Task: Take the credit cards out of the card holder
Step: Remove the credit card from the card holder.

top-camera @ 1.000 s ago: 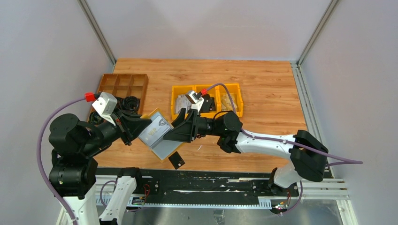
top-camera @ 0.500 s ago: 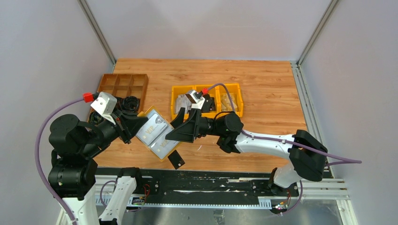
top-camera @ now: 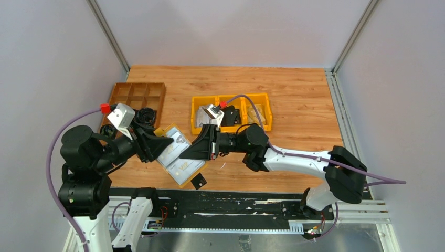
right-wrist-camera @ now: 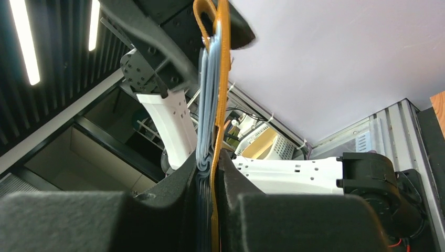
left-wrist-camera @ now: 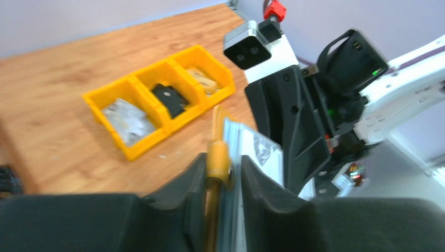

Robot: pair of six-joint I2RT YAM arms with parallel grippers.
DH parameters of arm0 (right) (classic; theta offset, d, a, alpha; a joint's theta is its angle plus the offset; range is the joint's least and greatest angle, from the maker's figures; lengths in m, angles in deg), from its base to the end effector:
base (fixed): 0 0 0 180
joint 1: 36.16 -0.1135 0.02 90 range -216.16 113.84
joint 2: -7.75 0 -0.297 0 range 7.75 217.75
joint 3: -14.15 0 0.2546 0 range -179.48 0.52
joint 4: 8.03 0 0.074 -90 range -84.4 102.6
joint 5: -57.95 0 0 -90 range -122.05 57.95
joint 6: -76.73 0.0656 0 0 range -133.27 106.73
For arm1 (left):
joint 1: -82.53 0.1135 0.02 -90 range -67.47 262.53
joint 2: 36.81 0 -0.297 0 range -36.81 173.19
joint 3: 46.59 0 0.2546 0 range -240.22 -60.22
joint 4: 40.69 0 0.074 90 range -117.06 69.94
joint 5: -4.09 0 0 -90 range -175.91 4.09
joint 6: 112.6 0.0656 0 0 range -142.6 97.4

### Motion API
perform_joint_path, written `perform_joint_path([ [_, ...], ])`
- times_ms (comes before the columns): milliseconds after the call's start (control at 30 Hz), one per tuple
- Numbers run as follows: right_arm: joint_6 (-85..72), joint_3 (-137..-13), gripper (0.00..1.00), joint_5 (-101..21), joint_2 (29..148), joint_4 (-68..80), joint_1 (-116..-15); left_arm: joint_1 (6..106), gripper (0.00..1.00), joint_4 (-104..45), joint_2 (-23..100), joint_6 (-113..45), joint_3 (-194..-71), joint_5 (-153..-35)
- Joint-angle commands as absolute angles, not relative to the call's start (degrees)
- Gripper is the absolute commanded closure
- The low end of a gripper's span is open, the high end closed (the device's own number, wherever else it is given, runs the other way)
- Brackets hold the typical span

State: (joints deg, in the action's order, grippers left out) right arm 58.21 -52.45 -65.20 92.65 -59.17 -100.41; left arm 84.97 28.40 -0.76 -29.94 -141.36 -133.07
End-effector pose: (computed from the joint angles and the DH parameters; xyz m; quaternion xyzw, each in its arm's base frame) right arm 0.1170 0.3251 0.3993 -0.2211 0.4734 0.8310 0.1907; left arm 0.0308 -0.0468 0.4845 0.1952 0.7233 -0.3321 0.5732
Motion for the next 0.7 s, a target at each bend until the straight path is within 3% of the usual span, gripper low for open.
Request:
perform_joint_path([
  [0, 56.0, -54.0, 0.86, -66.4, 89.0, -59.7, -101.1, 85.0, 0.42, 28.9, -1.2, -33.7, -137.0, -140.9],
  [67, 55.1, -53.5, 0.92, -66.1, 88.2, -58.9, -100.9, 85.0, 0.19, 28.9, -2.1, -34.5, -135.3, -143.4],
  [133, 52.9, -53.6, 0.99, -66.0, 87.2, -56.9, -100.8, 85.0, 0.13, 28.9, -2.9, -35.1, -133.9, -145.4],
  [200, 50.3, -54.2, 1.00, -66.7, 86.0, -53.6, -100.8, 85.1, 0.14, 28.8, -3.2, -35.8, -132.9, -147.7],
  [300, 47.7, -54.8, 1.00, -67.7, 85.0, -50.3, -100.8, 85.0, 0.26, 28.8, -2.5, -36.8, -132.6, -150.9],
  [567, 47.2, -55.1, 1.00, -69.3, 85.5, -48.4, -100.6, 85.1, 0.76, 16.7, -1.2, -50.0, -131.6, -158.2],
  [667, 47.0, -54.7, 0.91, -69.5, 84.9, -47.4, -100.2, 85.1, 0.90, 15.1, -2.0, -50.2, -130.9, -156.5],
])
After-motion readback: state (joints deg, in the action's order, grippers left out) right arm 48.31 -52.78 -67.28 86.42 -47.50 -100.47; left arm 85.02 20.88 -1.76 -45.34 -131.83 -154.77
